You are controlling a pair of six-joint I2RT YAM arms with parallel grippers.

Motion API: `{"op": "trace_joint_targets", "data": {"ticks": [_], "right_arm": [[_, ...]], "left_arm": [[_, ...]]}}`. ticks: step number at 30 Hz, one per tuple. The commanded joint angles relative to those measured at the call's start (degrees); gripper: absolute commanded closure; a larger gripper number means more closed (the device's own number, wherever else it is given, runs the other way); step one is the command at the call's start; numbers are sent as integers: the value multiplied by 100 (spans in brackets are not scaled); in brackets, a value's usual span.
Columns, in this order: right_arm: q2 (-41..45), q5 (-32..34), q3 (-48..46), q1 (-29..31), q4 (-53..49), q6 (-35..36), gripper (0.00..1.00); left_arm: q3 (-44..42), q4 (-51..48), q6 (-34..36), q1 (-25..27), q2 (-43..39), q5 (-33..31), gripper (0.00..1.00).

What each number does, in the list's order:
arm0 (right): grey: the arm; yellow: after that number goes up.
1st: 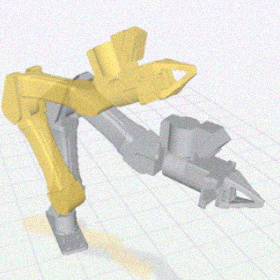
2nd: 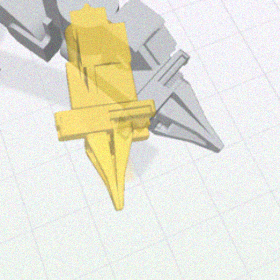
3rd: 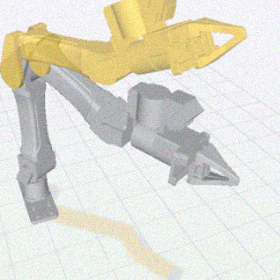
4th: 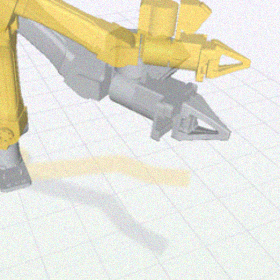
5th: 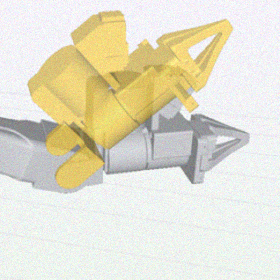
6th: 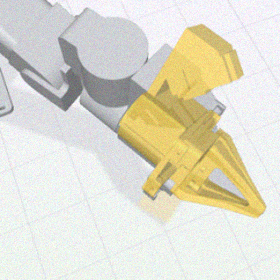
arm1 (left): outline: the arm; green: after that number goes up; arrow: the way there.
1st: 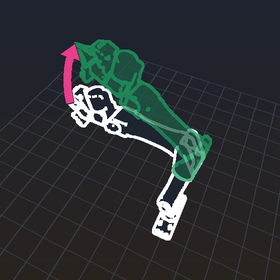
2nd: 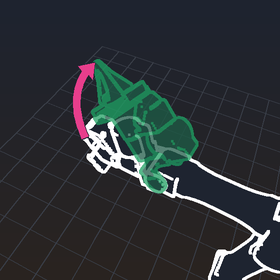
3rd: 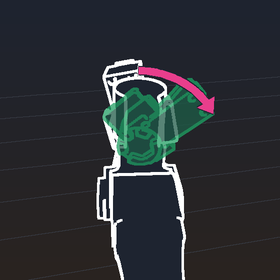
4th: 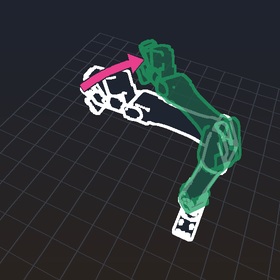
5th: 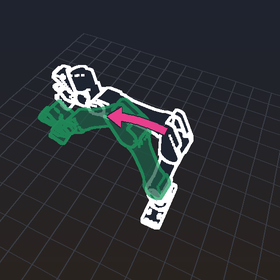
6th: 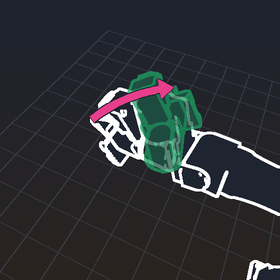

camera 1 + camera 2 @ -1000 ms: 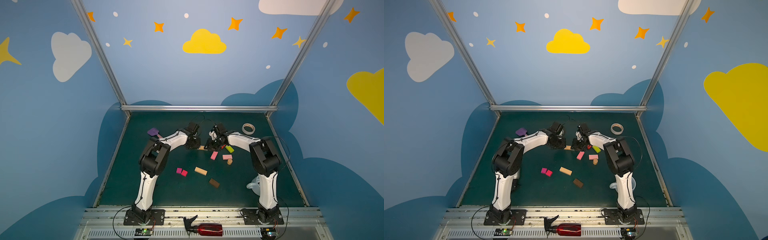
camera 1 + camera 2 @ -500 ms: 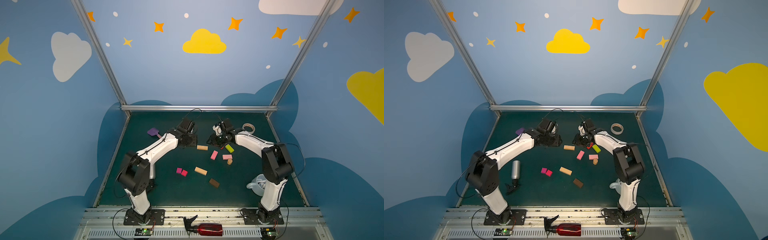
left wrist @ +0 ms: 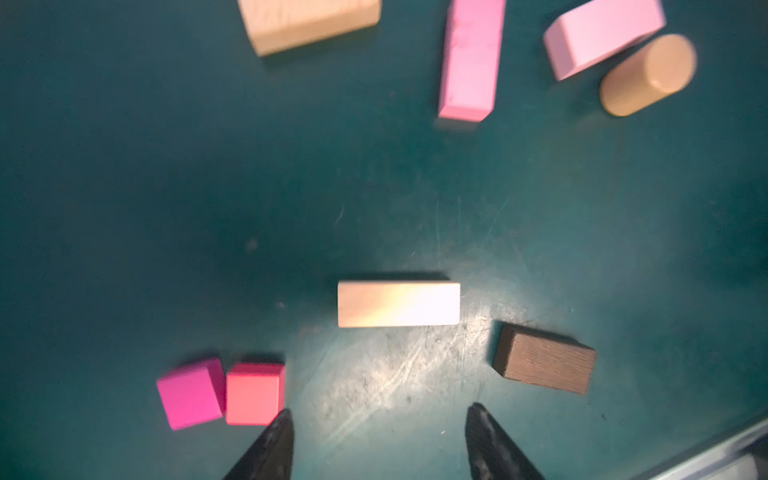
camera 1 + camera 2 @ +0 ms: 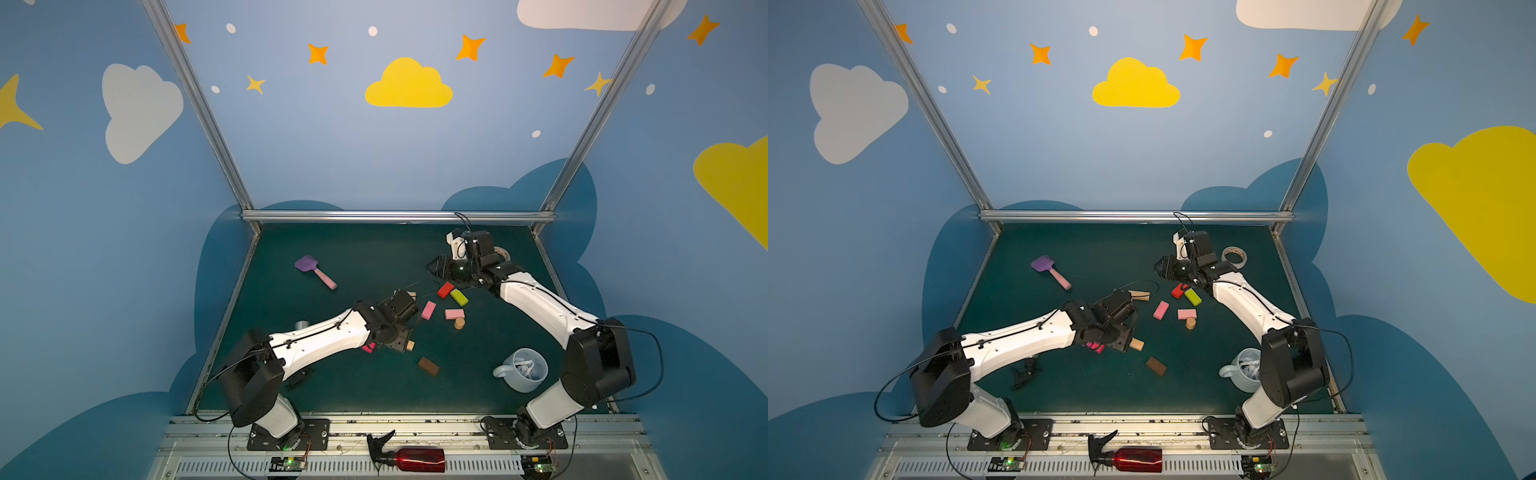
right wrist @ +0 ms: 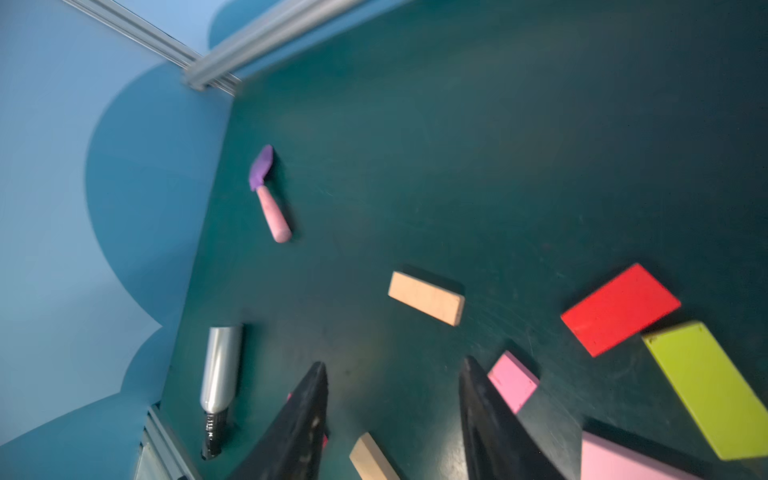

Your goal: Build the wood block tower

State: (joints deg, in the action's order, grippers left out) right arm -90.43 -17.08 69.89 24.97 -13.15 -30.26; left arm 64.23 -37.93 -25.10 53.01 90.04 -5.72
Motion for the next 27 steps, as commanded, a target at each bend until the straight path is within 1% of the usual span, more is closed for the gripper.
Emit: {"op": "trace_joint_targets", "data": {"ticks": [1, 2, 4, 7, 13, 20, 27], "right_arm": [[198, 73, -205, -84, 440, -114, 49], [241, 82, -331, -106, 532, -166, 49], [331, 59, -639, -141, 820, -264, 48], [412, -24, -1076, -234, 1260, -447, 47], [320, -310, -1184, -344, 1504, -559, 47], [189, -547, -1189, -353, 1688, -663, 47], [151, -577, -1188, -361, 1721, -685, 47]], "left_arm": [[147, -97, -329, 147, 278, -386, 26], [200, -78, -361, 196, 420, -379, 21], [298, -48, -402, 287, 663, -352, 20], [370, -6, -513, 390, 907, -433, 16], [445, 107, -567, 403, 1246, -570, 15], [595, 238, -469, 397, 1552, -499, 15], [611, 301, -512, 351, 1727, -457, 16]]}}
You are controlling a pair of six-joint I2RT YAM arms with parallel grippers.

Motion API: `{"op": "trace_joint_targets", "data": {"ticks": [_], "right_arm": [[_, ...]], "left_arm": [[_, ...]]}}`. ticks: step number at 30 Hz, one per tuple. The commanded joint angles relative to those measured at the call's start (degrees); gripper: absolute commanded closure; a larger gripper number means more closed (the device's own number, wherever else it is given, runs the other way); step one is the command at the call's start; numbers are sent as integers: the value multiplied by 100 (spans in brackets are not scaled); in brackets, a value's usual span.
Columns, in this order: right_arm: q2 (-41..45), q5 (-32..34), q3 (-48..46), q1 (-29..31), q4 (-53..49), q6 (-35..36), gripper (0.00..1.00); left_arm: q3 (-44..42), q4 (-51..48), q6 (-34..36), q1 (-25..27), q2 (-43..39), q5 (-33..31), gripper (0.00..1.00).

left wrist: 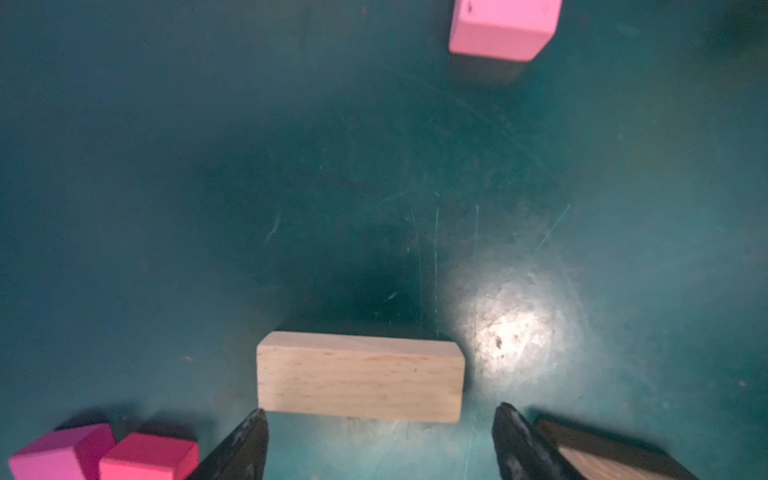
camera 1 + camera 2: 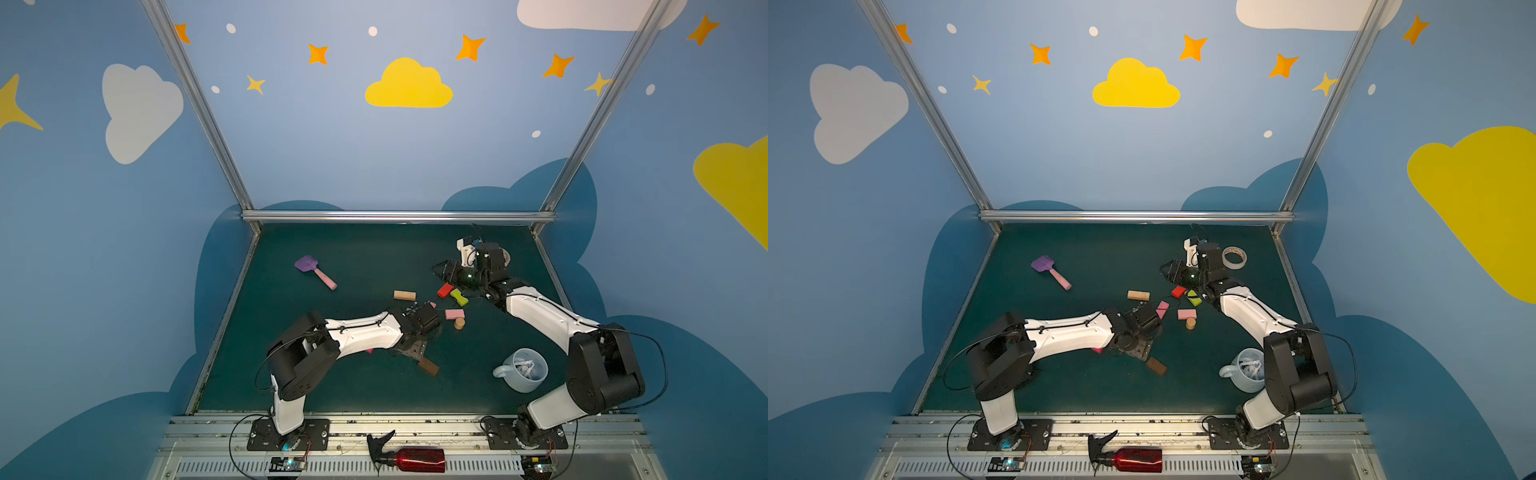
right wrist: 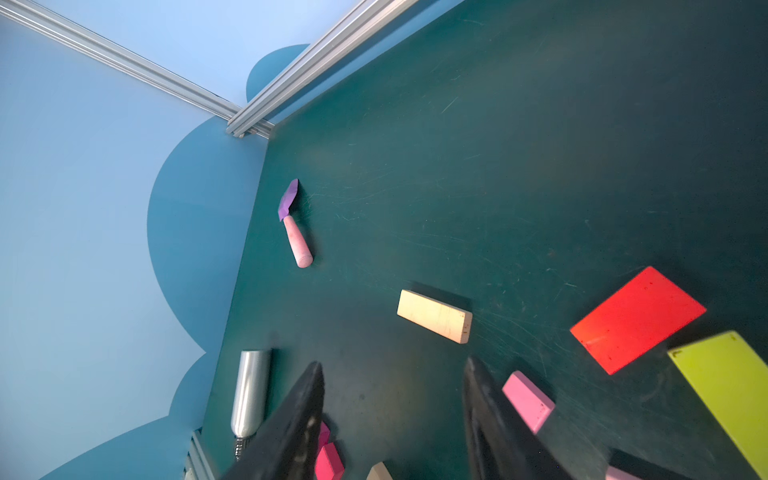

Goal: Build the wood block tower
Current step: 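Lower the left gripper and grasp the short beige block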

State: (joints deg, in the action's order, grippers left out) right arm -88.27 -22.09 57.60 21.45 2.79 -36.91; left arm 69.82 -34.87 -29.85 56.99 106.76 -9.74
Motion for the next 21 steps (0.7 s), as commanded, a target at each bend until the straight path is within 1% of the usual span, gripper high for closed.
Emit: {"op": "trace_joint_targets", "data": {"ticks": [1, 15, 21], "right_arm": [[-77, -98, 47, -10, 131, -24, 47], [-97, -138, 35, -10, 125, -28, 47], [-140, -182, 62, -14, 126, -28, 47]], "left_arm": [[41, 11, -58, -68, 64, -55, 16], [-11, 108, -54, -193, 43, -159, 18], [-104, 169, 211, -235, -19, -186, 17]]}}
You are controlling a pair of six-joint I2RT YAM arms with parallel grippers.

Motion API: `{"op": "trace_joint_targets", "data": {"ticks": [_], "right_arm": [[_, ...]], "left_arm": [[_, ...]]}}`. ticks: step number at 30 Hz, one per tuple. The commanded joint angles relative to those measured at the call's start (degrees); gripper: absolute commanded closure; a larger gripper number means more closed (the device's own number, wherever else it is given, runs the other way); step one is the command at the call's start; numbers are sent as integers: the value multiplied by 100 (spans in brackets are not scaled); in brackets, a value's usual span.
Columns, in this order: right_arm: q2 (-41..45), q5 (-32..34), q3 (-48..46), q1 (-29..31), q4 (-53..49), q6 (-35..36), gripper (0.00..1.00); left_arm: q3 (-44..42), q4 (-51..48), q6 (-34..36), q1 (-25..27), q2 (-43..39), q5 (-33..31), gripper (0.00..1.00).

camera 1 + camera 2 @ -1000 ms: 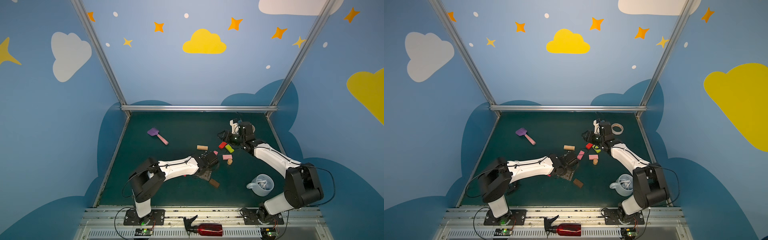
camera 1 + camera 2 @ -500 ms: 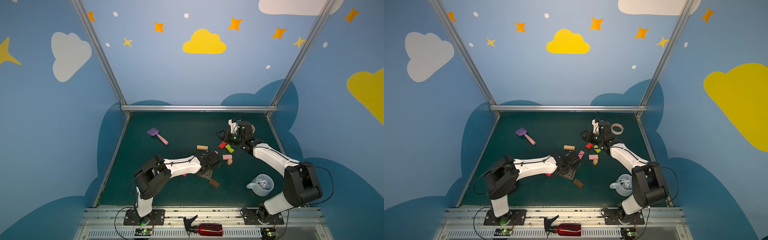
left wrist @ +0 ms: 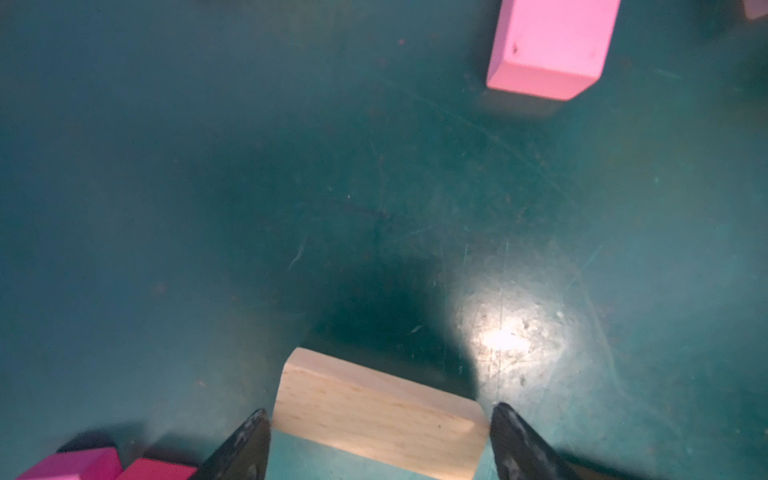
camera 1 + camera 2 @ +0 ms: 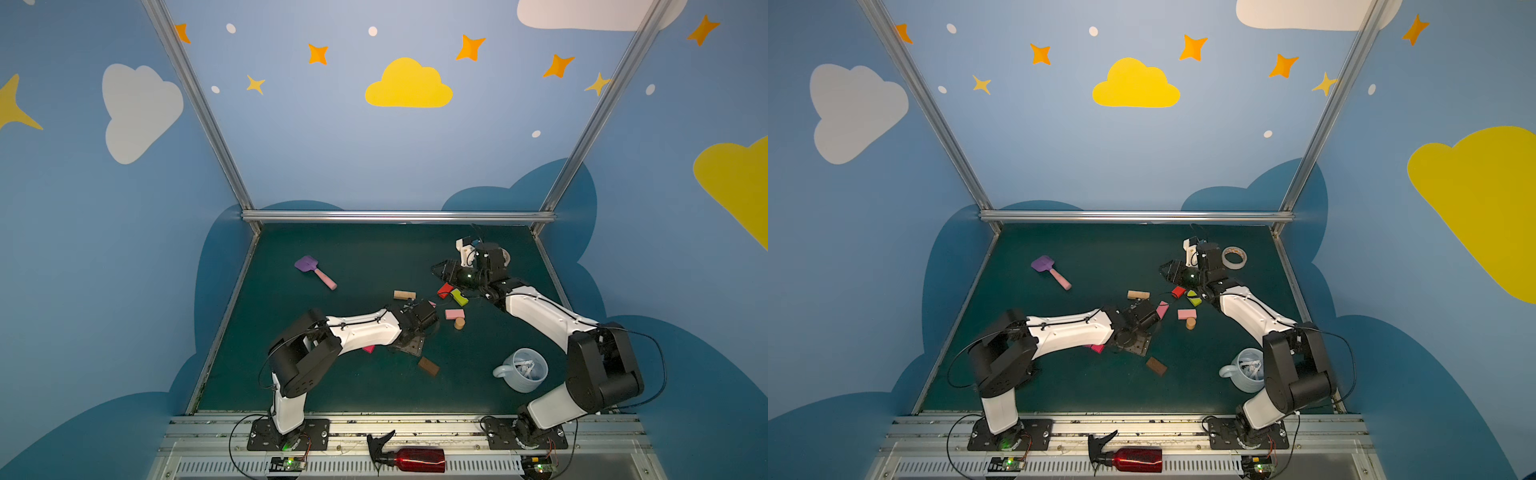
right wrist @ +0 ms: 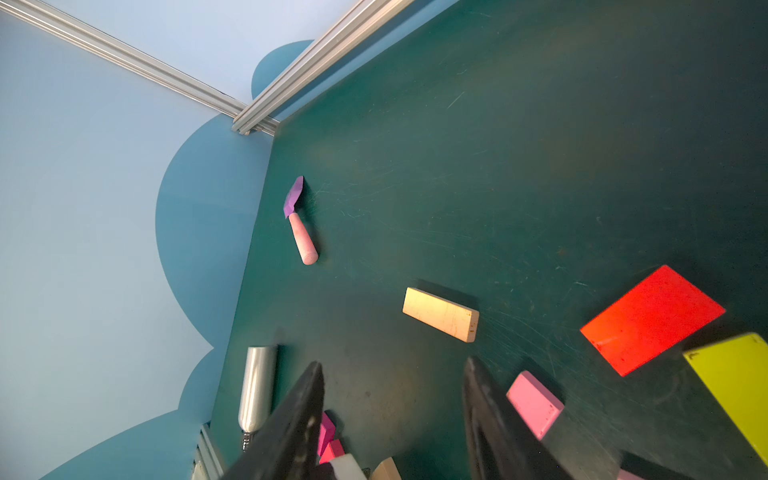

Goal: Build the wood block tower
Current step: 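Lower the left gripper and grasp the short beige block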

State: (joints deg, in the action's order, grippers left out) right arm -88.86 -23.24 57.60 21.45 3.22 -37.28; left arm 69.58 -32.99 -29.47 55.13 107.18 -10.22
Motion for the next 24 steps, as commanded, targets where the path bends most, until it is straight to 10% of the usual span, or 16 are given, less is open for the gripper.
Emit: {"op": "trace_joint_targets", "data": {"ticks": [1, 24], "right_arm": [[-89, -74, 67, -10, 84, 8, 47], [-211, -170, 111, -10, 127, -7, 47]], "left_arm": [[-105, -10, 225, -59, -80, -131, 17], [-365, 232, 716, -231, -269, 459, 19]]}}
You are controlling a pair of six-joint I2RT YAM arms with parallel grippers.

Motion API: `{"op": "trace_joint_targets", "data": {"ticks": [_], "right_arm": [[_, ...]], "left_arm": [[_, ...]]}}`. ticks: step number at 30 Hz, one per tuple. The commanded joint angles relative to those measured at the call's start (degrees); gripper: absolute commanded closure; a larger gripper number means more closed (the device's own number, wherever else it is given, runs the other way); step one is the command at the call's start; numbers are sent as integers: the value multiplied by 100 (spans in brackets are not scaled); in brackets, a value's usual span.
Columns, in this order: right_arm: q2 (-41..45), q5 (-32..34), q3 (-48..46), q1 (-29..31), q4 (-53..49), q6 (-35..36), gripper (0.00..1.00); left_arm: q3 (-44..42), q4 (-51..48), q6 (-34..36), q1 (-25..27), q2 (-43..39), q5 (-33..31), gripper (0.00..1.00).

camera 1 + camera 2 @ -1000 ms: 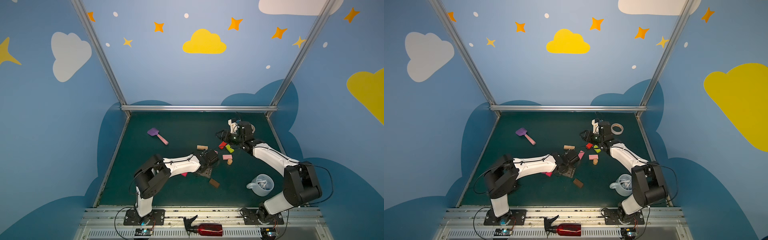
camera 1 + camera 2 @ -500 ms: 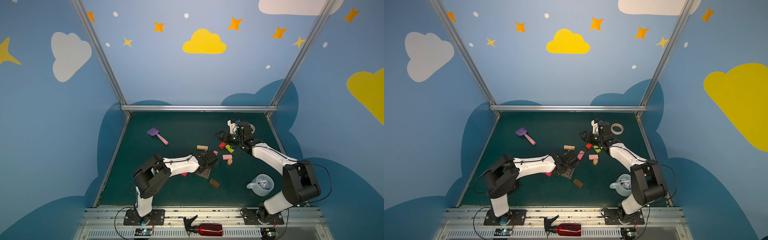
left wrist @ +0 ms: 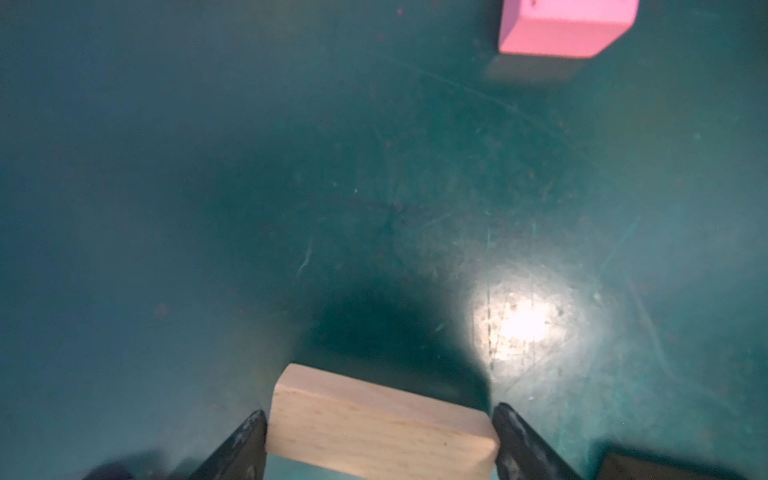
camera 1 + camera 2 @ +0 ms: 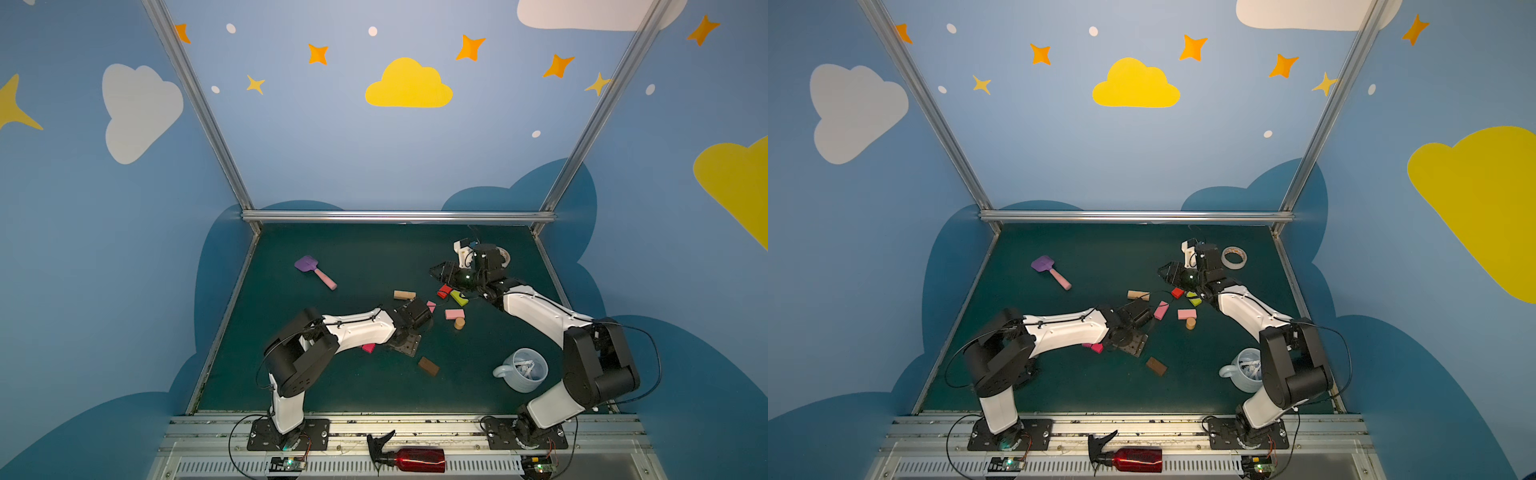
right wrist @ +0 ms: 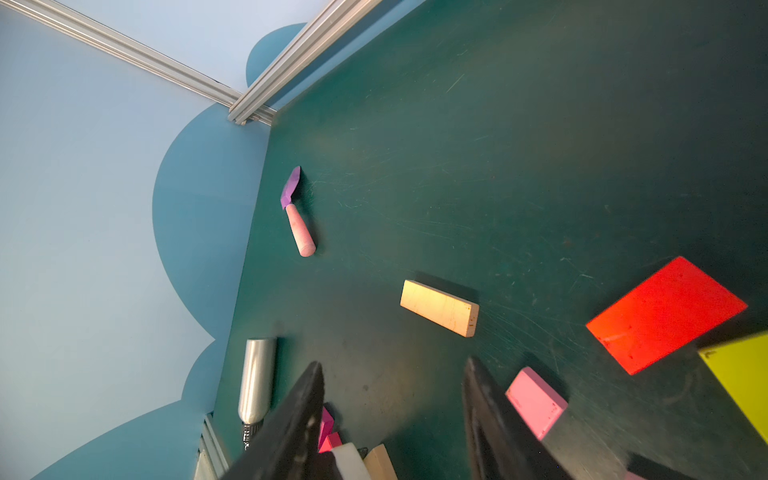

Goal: Build the wood block tower
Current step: 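Lower the left gripper and grasp the short beige block, then lift the beige block with the left gripper toward the other beige block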

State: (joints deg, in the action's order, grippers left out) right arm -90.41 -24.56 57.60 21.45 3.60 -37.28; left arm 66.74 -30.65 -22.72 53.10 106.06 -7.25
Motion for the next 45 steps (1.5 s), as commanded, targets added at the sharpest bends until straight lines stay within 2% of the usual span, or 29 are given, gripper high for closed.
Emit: {"op": "trace_joint_targets", "data": {"ticks": [1, 16, 33, 45], "right_arm": [[-55, -40, 111, -10, 74, -4, 47], [-100, -67, 117, -10, 82, -34, 45], [-85, -67, 119, -28, 58, -16, 44], [-30, -82, 93, -62, 43, 2, 44]], "left_arm": [[-99, -2, 28, -30, -170, 166, 20], [-260, 107, -160, -17, -219, 447, 26], [-188, 6, -398, -10, -180, 487, 49], [287, -503, -846, -170, -80, 216, 49]]}}
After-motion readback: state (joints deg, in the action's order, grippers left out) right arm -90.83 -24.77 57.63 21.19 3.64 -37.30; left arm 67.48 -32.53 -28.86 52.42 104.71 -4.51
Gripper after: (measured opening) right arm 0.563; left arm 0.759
